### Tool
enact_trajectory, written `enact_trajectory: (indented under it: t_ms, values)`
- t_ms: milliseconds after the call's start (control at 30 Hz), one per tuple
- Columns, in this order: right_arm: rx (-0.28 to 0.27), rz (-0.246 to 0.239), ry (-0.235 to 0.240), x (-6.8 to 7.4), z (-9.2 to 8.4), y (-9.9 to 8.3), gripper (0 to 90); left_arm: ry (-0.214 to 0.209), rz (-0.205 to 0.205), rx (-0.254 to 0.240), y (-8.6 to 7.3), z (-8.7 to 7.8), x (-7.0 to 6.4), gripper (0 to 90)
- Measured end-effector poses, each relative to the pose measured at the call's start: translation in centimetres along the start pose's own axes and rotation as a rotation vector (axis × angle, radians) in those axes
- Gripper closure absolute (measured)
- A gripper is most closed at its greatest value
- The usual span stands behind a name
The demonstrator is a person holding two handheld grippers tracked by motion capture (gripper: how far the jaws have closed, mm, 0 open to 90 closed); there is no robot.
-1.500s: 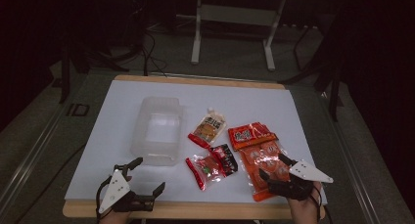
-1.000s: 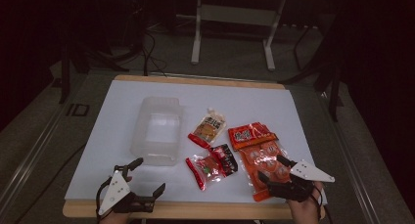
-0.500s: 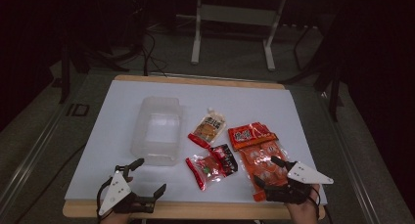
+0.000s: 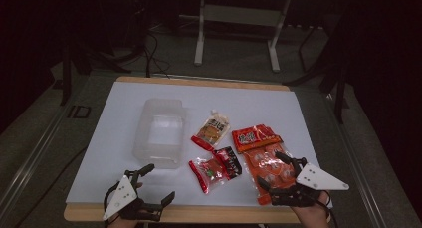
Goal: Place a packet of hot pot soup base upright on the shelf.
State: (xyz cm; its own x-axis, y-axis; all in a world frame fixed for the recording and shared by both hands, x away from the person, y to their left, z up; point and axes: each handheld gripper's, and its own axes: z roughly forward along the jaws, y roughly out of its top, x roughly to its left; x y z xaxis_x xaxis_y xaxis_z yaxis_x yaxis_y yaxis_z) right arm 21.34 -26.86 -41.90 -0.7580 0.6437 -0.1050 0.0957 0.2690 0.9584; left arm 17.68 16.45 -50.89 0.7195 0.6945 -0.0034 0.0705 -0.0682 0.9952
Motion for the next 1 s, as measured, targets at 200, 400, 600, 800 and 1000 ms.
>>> enact_trajectory:
  t_ms: [200, 400, 600, 800, 1000]
  values:
    - [-0.037, -0.014, -0.032, -1.0, -0.6, 2.0, 13.0, 0.007, -0.002, 0.029, 0.1, 0.1, -0.1, 0.2]
    - [-0.031, -0.038, -0.077, -3.1, -0.5, 3.7, 13.1, 0.015, -0.006, 0.031, 0.1, 0.0, -0.1, 0.2]
    - [-0.018, -0.040, -0.083, -4.8, 0.1, 4.4, 13.1, 0.018, -0.005, 0.032, 0.0, 0.1, -0.1, 0.2]
    - [0.006, -0.018, -0.099, -6.9, 1.1, 4.3, 13.7, 0.021, -0.001, 0.033, 0.0, 0.1, 0.0, 0.1]
    - [0.070, -0.011, -0.111, -9.1, 2.9, 3.5, 13.7, 0.015, -0.001, 0.035, -0.1, 0.2, 0.0, 0.2]
